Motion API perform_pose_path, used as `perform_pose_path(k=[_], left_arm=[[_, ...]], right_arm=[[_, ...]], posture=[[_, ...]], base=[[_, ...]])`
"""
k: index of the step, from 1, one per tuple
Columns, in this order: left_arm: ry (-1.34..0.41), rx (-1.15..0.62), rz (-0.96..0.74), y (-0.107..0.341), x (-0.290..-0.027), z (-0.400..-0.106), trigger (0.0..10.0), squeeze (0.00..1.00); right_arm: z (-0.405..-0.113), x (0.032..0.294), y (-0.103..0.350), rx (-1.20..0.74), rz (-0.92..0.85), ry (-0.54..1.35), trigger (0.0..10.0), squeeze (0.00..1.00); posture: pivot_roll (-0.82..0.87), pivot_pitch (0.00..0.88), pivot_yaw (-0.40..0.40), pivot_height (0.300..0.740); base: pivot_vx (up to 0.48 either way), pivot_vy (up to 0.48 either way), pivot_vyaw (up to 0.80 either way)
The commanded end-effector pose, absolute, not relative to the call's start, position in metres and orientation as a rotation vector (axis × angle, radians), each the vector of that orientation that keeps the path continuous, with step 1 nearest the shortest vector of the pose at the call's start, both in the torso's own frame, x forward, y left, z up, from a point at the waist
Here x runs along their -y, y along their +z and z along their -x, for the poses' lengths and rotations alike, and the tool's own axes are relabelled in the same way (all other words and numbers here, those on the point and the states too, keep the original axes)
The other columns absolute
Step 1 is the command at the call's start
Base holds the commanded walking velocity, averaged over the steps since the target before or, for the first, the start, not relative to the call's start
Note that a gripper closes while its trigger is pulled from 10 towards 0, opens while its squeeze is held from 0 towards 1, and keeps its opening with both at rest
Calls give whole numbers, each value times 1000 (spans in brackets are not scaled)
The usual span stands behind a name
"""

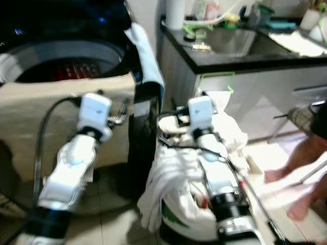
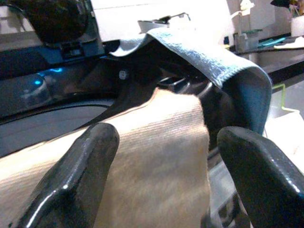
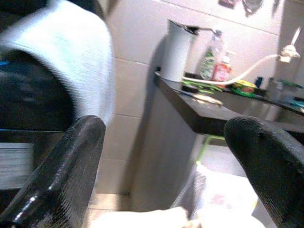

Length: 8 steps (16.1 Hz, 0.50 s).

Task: Clothes washing

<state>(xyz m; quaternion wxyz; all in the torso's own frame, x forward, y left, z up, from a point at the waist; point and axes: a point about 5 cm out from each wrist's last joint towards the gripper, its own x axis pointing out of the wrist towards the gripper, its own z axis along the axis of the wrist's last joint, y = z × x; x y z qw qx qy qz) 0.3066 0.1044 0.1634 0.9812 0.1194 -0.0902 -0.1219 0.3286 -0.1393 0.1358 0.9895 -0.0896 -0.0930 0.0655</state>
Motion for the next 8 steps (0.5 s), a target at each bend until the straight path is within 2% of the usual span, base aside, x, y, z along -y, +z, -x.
perform_pose_path(k=[1,7,8], left_arm=[[-209,177,-259,164,-114,-309,10000,0],[-163,159,-247,162,-119,-311,10000,0],[-163,158,-246,161,-119,-311,10000,0]], right_arm=[[-330,133,139,198,181,147,10000,0],[-330,131,139,202,190,164,10000,0],[-331,128,140,205,187,174,10000,0]], posture=[[114,0,-47,736],[115,0,-51,736],[113,0,-50,736]], base=[[416,0,0],[0,0,0],[0,0,-763]])
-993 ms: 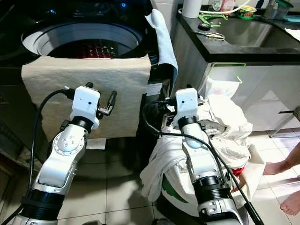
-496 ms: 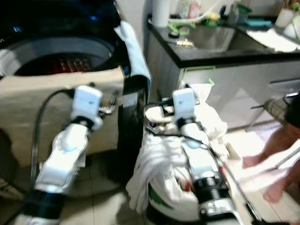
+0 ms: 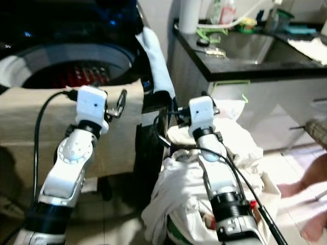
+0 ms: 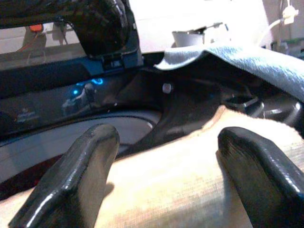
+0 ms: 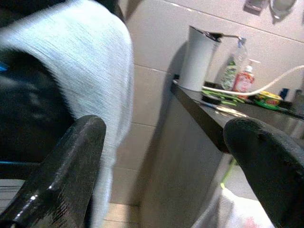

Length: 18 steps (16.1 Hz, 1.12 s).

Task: Clothes washing

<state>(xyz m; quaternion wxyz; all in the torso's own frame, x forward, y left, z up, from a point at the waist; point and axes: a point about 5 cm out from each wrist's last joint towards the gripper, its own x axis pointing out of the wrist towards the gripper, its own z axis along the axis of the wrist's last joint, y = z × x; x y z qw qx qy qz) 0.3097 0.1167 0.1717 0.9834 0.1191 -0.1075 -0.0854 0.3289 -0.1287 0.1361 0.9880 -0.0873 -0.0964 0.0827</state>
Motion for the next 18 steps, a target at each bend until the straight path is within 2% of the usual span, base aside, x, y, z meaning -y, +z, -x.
perform_pose_path(k=[1,13,18], left_arm=[[-164,156,-244,160,-118,-310,10000,0],[-168,158,-229,156,-122,-308,10000,0],[-138,112,-295,135,-161,-295,10000,0]], right_arm=[[-330,127,142,212,179,181,10000,0],[-328,132,142,222,159,188,10000,0],[-314,143,138,247,168,186,10000,0]], posture=[[113,0,-50,736],[106,0,-49,736],[106,0,-54,736]], base=[[0,0,-763],[0,0,-772],[0,0,-783]])
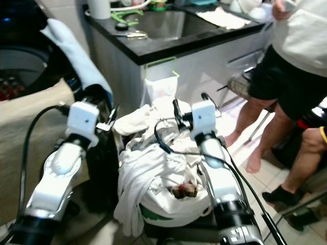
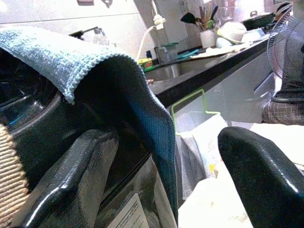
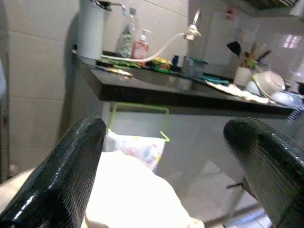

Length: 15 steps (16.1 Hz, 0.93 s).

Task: Clothes washing

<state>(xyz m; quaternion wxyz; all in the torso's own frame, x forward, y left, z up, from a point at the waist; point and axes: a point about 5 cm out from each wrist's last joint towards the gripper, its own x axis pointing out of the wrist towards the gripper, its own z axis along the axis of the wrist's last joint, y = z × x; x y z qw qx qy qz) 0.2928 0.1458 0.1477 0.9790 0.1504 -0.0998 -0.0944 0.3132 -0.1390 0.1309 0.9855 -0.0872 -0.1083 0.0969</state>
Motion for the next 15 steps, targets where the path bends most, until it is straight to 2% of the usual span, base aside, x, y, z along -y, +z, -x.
perform_pose_path(k=[1,4,9,11,14,15], left_arm=[[-145,110,-294,134,-162,-293,10000,0],[-207,134,-362,130,-157,-293,10000,0],[-233,154,-390,131,-155,-293,10000,0],[-224,138,-401,124,-170,-290,10000,0],[-188,148,-360,127,-173,-294,10000,0],[-156,139,-260,128,-170,-296,10000,0]], right_arm=[[-312,143,136,244,174,190,10000,0],[-306,142,130,278,214,212,10000,0],[-295,159,99,211,295,186,10000,0],[-290,154,99,235,322,210,10000,0],[-295,150,107,270,330,230,10000,0],[-297,149,111,288,337,237,10000,0]], posture=[[106,0,-54,736],[103,0,-50,736],[100,0,-35,736],[98,0,-36,736],[96,0,-42,736],[95,0,-49,736]], base=[[0,0,-788],[0,0,-677],[0,0,0],[0,0,0],[0,0,-610],[0,0,-531]])
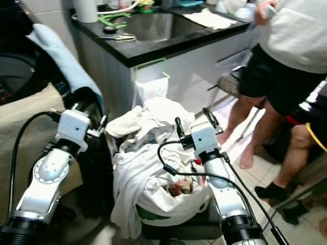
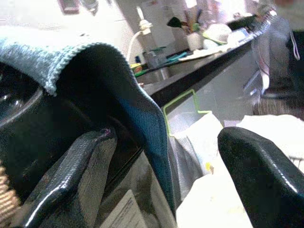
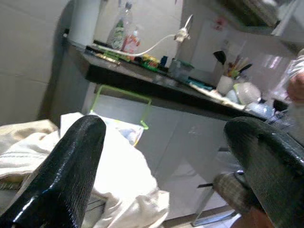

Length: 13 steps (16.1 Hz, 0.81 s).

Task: Clothes washing

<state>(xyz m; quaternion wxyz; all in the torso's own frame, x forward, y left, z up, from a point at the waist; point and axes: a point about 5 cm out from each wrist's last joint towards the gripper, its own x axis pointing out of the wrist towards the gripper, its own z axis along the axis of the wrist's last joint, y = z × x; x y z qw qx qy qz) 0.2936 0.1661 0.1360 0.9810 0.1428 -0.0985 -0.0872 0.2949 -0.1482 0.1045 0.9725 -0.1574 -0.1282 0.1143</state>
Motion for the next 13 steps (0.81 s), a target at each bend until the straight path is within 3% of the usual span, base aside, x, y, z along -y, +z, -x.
perform_pose_path(k=[1,3,5,6,8,12,13], left_arm=[[-130,130,-172,129,-166,-297,10000,0],[-86,151,-113,142,-170,-302,10000,0],[-37,135,-175,156,-205,-302,10000,0],[-24,68,-240,146,-227,-289,10000,0],[38,33,-200,132,-241,-267,10000,0],[7,25,-253,110,-242,-237,10000,0],[-31,14,-291,89,-222,-220,10000,0]], right_arm=[[-298,149,113,306,347,242,10000,0],[-298,149,117,321,353,246,10000,0],[-294,154,121,336,354,249,10000,0],[-291,157,122,339,355,246,10000,0],[-288,161,121,336,359,236,10000,0],[-285,160,119,326,357,252,10000,0],[-286,158,118,323,356,261,10000,0]], posture=[[95,0,-54,731],[91,0,-59,727],[86,0,-50,727],[86,0,-43,727],[90,0,-45,727],[102,0,-64,727],[103,0,-61,727]], base=[[0,0,0],[0,0,0],[0,0,0],[0,0,0],[0,0,0],[0,0,0],[0,0,0]])
